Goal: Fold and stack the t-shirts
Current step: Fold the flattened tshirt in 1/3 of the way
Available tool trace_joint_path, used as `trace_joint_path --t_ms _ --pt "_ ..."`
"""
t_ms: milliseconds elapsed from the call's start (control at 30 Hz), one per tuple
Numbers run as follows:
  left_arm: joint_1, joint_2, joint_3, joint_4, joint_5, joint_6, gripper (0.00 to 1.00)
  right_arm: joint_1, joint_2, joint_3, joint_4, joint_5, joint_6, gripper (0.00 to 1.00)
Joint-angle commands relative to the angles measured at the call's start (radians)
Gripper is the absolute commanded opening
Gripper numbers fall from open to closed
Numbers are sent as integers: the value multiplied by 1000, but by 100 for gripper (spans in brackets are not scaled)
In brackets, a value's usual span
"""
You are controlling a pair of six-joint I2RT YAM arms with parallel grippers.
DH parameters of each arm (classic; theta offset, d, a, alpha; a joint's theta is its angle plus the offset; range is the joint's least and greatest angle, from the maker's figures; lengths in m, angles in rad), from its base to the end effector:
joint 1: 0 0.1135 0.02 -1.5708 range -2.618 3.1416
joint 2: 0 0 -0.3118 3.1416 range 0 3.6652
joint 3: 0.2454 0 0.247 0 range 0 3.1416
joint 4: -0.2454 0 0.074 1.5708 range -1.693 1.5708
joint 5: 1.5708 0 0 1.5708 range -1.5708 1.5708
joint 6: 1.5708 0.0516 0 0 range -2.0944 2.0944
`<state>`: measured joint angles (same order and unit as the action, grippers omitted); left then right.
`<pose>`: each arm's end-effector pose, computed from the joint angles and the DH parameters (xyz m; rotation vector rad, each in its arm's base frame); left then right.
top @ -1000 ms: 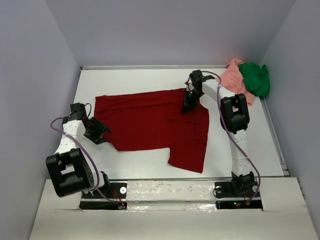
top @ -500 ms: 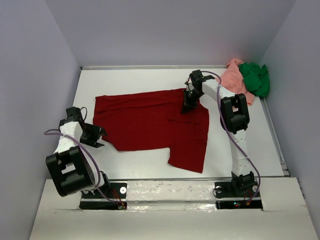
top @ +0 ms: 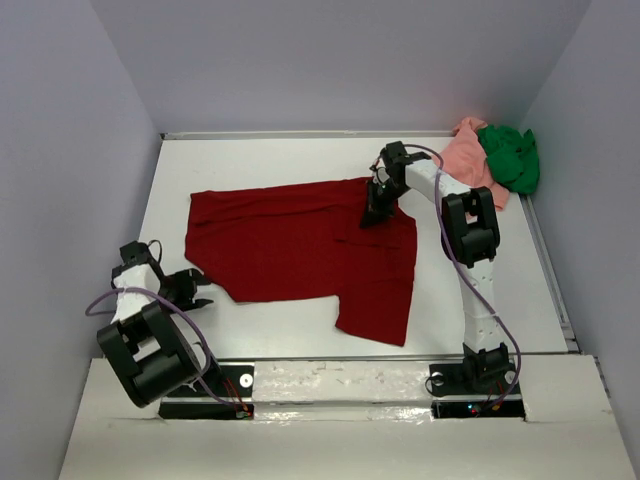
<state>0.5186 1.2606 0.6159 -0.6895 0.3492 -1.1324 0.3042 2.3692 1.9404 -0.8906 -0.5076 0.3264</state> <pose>0.1660 0.0744 0.1953 -2.1349 2.0548 -0.6045 0.4846 0.1784 0.1707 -0.0638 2.9468 0.8419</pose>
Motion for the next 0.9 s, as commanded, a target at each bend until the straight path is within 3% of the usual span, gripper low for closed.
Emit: trace_joint_path --t_ms 0,300,867 --pt "55 -56 97 -54 -52 -98 56 0 -28 -31 -2 -14 -1 0" --pt "127 -44 134 -30 -70 -207 56 0 -51 -54 -7 -55 19 0" --pt "133 177 160 5 -107 -210 56 0 -51 -35 -10 -34 19 0"
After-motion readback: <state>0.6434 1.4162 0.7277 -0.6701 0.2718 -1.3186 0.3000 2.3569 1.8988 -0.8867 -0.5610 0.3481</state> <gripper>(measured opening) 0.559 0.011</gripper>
